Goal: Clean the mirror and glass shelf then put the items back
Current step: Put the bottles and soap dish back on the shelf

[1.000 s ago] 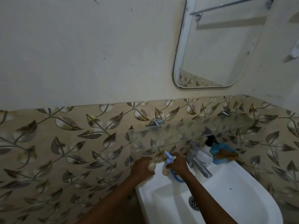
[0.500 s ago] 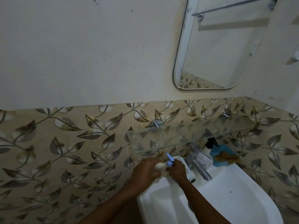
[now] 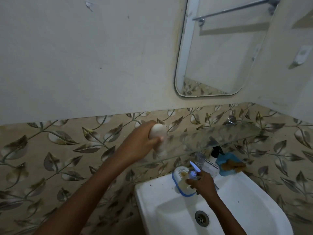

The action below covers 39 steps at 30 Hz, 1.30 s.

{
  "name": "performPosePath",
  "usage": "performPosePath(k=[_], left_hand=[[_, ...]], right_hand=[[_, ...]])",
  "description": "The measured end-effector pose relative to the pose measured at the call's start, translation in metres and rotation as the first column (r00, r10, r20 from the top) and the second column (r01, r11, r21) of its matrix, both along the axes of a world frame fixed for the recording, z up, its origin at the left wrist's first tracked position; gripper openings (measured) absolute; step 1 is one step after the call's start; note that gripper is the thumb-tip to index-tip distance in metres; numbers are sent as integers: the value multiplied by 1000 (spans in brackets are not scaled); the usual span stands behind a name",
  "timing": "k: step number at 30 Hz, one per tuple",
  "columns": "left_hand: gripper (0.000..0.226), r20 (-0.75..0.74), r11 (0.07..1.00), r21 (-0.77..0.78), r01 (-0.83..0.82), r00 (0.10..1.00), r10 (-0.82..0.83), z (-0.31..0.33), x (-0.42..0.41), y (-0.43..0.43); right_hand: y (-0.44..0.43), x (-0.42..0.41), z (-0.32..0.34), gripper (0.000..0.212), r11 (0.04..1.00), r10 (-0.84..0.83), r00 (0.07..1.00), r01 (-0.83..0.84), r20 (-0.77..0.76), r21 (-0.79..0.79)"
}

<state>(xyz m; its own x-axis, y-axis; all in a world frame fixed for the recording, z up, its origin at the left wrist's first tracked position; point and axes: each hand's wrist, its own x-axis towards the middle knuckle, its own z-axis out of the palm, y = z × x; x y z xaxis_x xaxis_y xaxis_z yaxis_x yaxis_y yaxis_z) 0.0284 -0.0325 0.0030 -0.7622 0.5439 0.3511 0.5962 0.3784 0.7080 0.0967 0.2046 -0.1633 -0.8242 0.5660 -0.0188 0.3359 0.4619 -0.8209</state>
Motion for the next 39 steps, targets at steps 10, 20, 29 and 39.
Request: performPosePath(k=[10, 20, 29, 39], left_hand=[[44, -18, 997, -69, -43, 999, 42, -11, -26, 3], [89, 24, 990, 92, -105, 994, 104, -30, -23, 5], [89, -10, 970, 194, -148, 988, 153, -37, -21, 7], [71, -75, 875, 435, -211, 960, 269, -51, 0, 6]], right_hand=[[4, 32, 68, 13, 1000, 18, 981, -16, -192, 10], [-25, -14, 156, 8, 983, 166, 914, -122, -370, 140], [-47, -61, 155, 32, 950, 239, 909, -146, -341, 277], [-39, -46, 152, 35, 956, 245, 928, -183, -280, 229]])
